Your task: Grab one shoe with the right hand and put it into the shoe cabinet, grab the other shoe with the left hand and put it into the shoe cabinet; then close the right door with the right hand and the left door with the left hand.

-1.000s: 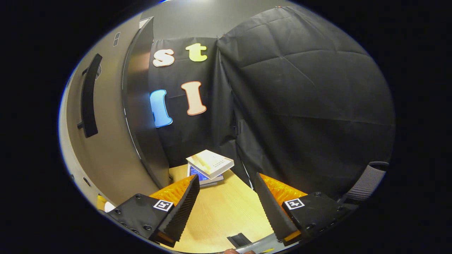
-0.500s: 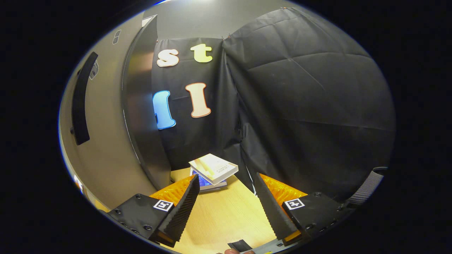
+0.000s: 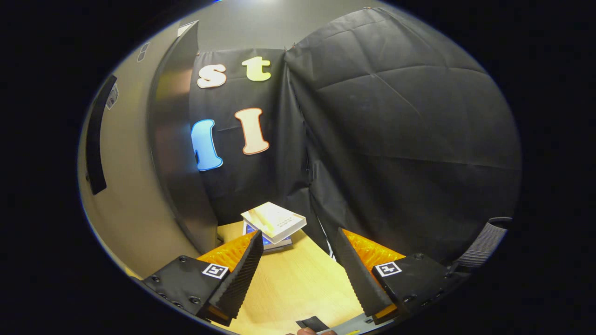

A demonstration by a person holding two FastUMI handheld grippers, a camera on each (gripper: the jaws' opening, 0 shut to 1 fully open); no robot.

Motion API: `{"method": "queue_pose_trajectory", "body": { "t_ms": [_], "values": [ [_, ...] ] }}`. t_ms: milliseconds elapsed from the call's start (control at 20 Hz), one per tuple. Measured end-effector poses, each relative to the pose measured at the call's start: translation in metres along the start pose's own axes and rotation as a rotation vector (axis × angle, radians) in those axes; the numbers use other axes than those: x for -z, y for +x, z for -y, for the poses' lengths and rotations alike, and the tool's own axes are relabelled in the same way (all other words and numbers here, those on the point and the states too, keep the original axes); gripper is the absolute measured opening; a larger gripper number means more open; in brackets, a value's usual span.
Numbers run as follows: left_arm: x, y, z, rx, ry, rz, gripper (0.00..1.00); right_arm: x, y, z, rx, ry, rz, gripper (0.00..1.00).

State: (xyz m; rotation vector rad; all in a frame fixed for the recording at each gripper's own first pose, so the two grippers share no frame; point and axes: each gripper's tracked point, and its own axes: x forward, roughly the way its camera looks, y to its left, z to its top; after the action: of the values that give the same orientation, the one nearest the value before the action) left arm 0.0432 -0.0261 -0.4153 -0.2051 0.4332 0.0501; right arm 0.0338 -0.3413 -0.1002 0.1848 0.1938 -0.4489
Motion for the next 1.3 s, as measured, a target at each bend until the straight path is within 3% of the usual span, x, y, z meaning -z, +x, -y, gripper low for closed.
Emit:
{"method": "queue_pose_trajectory", "body": {
  "t_ms": [200, 450, 750, 800, 850, 900, 950, 1000, 1050, 1150, 1200, 1250, 1300],
  "values": [
    [-0.002, -0.004, 0.0, -0.021, 0.007, 0.015, 0.02, -0.004, 0.0, 0.007, 0.029, 0.029, 0.011, 0.98],
    [-0.001, -0.002, 0.002, 0.007, 0.007, 0.007, 0.02, -0.014, -0.001, 0.012, 0.049, 0.033, 0.049, 0.98],
    [-0.005, -0.004, 0.001, -0.014, 0.051, -0.02, 0.02, 0.001, 0.01, 0.012, 0.036, 0.021, 0.001, 0.98],
    [-0.005, -0.004, 0.001, -0.016, 0.054, -0.024, 0.07, 0.002, 0.011, 0.014, 0.04, 0.021, -0.001, 0.98],
    [-0.004, -0.004, 0.002, -0.008, 0.053, -0.033, 0.02, 0.004, 0.011, 0.016, 0.049, 0.021, -0.007, 0.98],
    [-0.004, -0.005, 0.007, 0.013, 0.055, -0.043, 0.09, 0.006, 0.011, 0.018, 0.057, 0.023, -0.011, 0.98],
    [-0.008, -0.01, 0.009, 0.001, 0.062, -0.034, 0.19, 0.005, 0.01, 0.018, 0.058, 0.028, -0.009, 0.92],
    [-0.014, -0.006, 0.01, -0.016, 0.077, -0.002, 0.3, 0.003, 0.009, 0.016, 0.052, 0.032, -0.006, 0.98],
    [-0.023, -0.012, 0.008, -0.033, 0.096, 0.035, 0.39, 0.002, 0.008, 0.014, 0.046, 0.03, -0.001, 0.98],
    [-0.032, -0.024, 0.016, -0.036, 0.114, 0.082, 0.78, -0.003, 0.007, 0.013, 0.03, 0.019, 0.01, 0.98],
    [-0.035, -0.041, 0.018, -0.034, 0.119, 0.091, 0.98, -0.006, 0.006, 0.011, 0.018, 0.017, 0.014, 0.92],
    [-0.038, -0.056, 0.017, -0.045, 0.128, 0.108, 0.98, -0.009, 0.005, 0.008, 0.005, 0.015, 0.018, 0.98],
    [-0.04, -0.067, 0.016, -0.06, 0.135, 0.132, 0.98, -0.013, 0.006, 0.005, -0.008, 0.015, 0.021, 0.98]
  ]
}}
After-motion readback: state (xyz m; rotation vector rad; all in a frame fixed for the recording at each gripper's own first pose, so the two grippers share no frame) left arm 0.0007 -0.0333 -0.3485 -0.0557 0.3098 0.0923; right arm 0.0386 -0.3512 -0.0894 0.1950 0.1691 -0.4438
